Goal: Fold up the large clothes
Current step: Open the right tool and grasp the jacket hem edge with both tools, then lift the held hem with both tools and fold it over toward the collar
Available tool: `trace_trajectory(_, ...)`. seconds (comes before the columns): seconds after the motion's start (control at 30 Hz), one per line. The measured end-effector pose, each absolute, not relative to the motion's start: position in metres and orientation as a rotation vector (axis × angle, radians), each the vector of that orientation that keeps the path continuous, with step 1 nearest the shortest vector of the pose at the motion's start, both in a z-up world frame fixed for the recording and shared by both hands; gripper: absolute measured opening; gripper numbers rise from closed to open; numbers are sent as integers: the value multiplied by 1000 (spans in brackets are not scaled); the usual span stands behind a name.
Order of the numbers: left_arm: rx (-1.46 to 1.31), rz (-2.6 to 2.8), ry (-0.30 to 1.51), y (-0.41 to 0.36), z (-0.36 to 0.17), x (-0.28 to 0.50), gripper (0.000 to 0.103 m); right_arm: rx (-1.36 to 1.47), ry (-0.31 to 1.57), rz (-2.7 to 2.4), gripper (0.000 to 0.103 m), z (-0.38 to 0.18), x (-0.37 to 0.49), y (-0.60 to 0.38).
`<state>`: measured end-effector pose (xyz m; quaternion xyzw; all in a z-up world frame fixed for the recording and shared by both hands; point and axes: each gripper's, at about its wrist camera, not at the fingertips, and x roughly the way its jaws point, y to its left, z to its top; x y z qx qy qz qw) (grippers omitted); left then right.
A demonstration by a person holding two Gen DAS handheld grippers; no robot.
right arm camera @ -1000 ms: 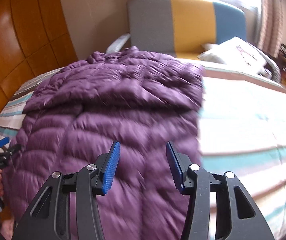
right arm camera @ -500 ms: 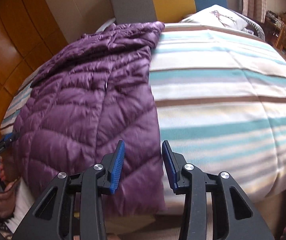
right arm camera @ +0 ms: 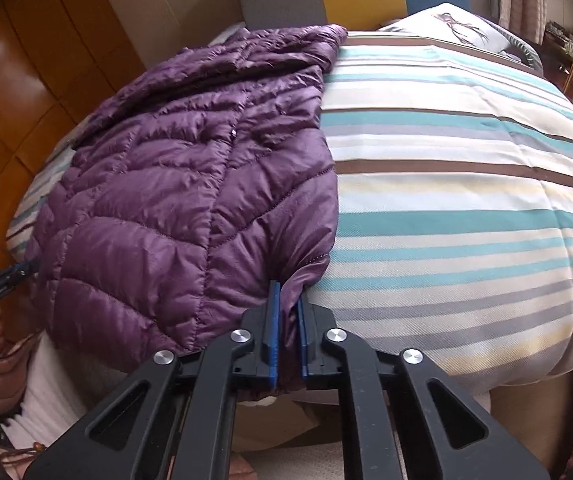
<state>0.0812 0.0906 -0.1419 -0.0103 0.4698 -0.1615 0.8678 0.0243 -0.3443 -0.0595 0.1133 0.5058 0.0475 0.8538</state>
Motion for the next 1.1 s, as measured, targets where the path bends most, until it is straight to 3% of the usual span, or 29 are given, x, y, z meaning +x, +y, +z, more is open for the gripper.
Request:
trace_trajectory(0.9, -184, -378, 407, 116, -6, 44, 3, 443, 514, 476, 3, 53, -2, -352)
trace_trajectory(1.1, -213, -316, 440, 128, -6, 81, 4, 492, 486, 405, 3, 53, 38, -372)
